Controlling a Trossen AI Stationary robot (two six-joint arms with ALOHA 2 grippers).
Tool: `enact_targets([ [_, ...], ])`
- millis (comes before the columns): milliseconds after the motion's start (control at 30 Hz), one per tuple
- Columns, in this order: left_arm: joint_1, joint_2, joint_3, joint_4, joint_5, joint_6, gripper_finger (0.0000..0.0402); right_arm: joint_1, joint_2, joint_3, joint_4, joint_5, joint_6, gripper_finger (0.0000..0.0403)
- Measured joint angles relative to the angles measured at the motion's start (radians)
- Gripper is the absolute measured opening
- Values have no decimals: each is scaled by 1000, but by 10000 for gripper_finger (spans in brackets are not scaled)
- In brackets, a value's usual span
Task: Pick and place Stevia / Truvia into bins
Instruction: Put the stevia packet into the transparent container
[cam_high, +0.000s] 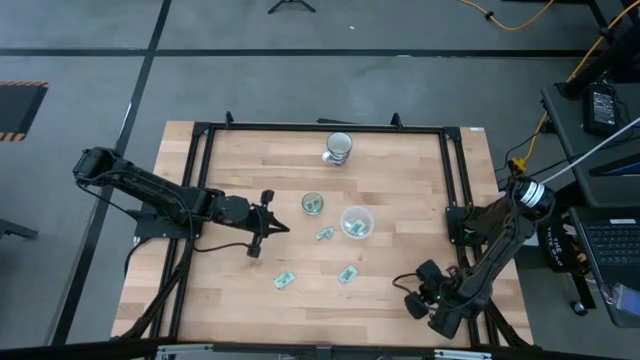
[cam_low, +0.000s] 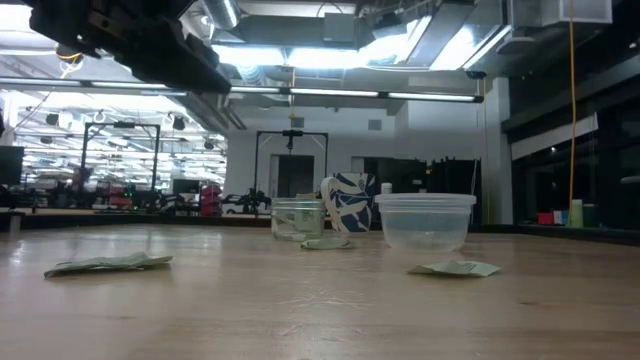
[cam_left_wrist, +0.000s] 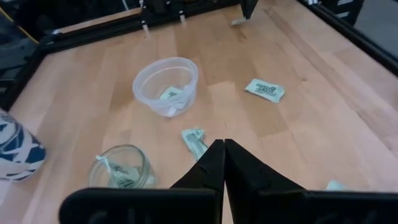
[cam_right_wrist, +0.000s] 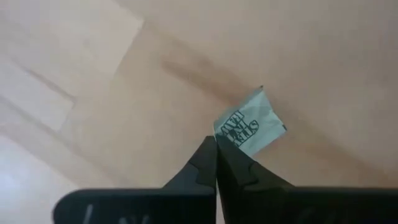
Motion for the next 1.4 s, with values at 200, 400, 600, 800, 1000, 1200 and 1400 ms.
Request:
enact_targets([
  [200,2,0,0,-1,-13,8,2,-2,-70,0,-59,146,-75,0],
  [400,25,0,0,-3,-13,9,3,-54,-148,1,-77,284,-254,0],
  [600,71,0,0,-7,-13,11,3,-140,-192,-1,-67,320,-477,0],
  [800,122,0,0,-11,-13,90,3,-268,-262,-79,73,330,-732,0],
  [1000,176,0,0,-6,28,137,2,-410,-395,-206,200,333,-935,0],
  [1200,225,0,0,-6,39,140,2,-518,-509,-266,368,320,-1194,0],
  [1400,266,0,0,-7,40,141,2,-611,-532,-277,526,228,-1476,0],
])
